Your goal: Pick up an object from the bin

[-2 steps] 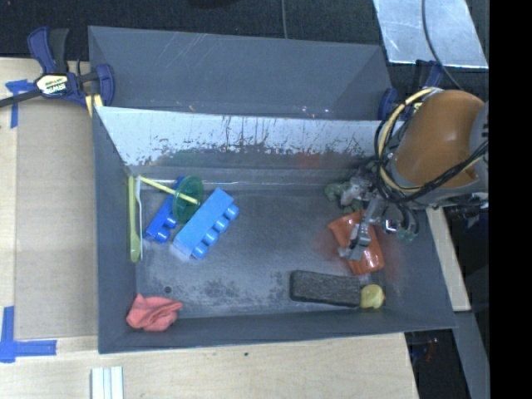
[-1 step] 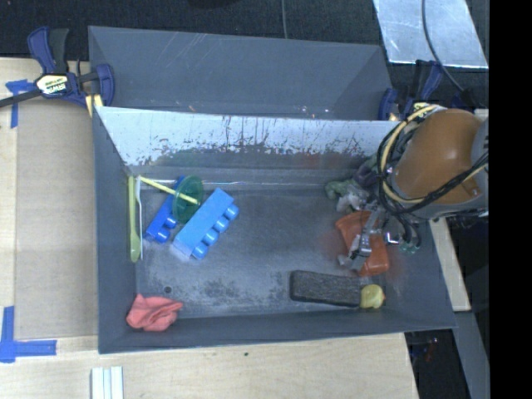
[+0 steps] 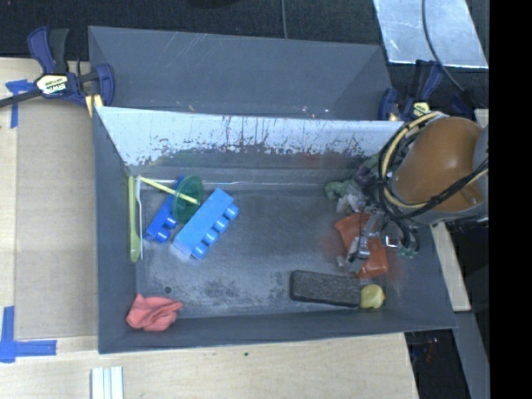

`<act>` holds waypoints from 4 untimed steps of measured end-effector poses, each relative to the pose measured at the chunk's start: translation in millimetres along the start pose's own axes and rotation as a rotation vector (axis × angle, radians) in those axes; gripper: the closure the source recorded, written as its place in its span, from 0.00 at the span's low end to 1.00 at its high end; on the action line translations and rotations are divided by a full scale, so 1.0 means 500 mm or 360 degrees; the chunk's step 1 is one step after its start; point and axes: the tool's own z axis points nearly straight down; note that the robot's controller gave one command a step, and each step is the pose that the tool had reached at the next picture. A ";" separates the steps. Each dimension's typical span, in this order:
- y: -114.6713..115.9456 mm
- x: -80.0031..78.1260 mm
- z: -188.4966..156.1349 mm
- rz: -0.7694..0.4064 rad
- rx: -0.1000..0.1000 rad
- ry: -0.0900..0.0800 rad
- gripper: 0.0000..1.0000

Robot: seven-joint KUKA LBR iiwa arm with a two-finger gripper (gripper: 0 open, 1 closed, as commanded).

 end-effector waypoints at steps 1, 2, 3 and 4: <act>-0.009 -0.007 -0.025 0.0007 -0.0014 0.0014 0.00; -0.006 -0.010 -0.028 0.0030 -0.0018 0.0014 0.00; -0.020 -0.018 -0.042 0.0011 -0.0019 0.0009 0.00; -0.024 -0.041 -0.105 0.0000 -0.0020 0.0005 0.00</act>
Offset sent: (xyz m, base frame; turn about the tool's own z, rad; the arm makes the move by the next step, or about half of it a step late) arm 0.0030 -0.0098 0.0146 0.0261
